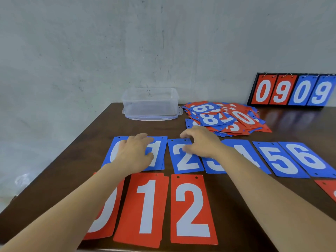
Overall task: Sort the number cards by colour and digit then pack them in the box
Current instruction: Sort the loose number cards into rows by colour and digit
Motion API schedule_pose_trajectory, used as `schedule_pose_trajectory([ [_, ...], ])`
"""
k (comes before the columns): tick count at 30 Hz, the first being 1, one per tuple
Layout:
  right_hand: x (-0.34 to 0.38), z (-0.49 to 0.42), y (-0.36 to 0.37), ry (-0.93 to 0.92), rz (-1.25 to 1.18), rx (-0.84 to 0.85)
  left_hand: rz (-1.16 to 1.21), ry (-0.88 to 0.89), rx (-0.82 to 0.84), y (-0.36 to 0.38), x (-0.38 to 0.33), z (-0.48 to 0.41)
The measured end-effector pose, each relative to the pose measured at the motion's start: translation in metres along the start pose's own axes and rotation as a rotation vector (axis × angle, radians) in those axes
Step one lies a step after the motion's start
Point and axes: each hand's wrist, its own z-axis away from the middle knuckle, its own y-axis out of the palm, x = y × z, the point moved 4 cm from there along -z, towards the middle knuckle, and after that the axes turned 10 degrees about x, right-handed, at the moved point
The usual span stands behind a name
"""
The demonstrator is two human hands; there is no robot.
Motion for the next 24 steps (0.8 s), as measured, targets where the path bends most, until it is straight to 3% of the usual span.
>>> schedule_pose_trajectory([
  [3, 0.004, 0.009, 0.011, -0.007, 0.076, 0.137, -0.15, 0.031, 0.185, 0.008, -0.005, -0.002],
  [7, 0.005, 0.015, 0.017, 0.021, 0.127, 0.119, -0.219, 0.025, 0.226, 0.01, -0.009, -0.001],
  [16, 0.008, 0.021, 0.017, 0.017, 0.095, 0.076, -0.191, 0.016, 0.179, 0.009, -0.009, 0.001],
  [24, -0.033, 0.03, -0.014, 0.068, -0.044, -0.093, -0.001, 0.162, -0.016, -0.009, -0.048, -0.029],
])
